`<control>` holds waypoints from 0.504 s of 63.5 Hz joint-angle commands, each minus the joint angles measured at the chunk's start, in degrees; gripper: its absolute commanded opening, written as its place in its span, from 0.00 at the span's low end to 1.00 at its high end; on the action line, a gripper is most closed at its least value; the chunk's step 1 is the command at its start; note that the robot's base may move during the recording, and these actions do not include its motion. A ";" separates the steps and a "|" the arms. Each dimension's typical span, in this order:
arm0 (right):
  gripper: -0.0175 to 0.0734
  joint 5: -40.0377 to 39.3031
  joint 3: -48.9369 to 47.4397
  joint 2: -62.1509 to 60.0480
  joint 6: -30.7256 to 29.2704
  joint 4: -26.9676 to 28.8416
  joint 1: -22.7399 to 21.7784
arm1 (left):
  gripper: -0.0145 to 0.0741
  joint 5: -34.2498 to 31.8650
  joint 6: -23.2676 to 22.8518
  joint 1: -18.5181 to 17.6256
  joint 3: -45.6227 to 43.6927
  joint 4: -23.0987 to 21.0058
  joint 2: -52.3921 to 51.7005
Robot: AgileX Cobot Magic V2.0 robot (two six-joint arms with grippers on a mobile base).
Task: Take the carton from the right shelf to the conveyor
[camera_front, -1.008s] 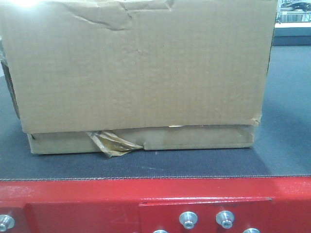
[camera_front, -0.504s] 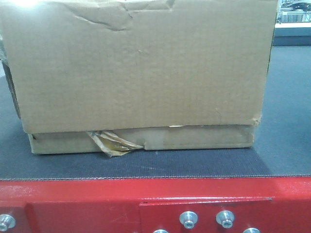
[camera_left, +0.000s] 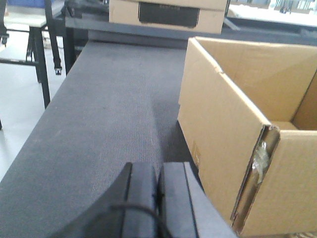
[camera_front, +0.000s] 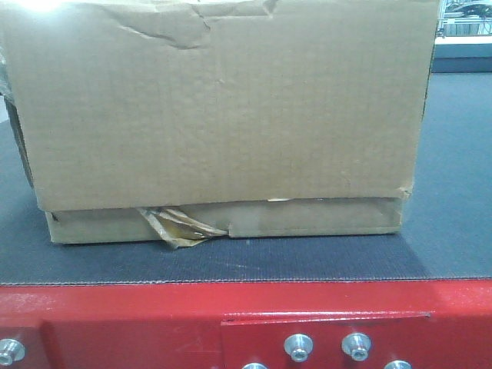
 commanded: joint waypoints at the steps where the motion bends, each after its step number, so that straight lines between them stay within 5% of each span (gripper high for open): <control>1: 0.13 -2.36 0.17 -3.59 -0.94 -0.73 -0.07 | 0.15 -1.57 0.02 0.33 0.09 0.31 -0.88; 32: 0.13 -3.04 0.17 -4.81 -0.94 -0.73 -0.07 | 0.15 -1.57 0.02 0.33 0.09 0.31 -0.88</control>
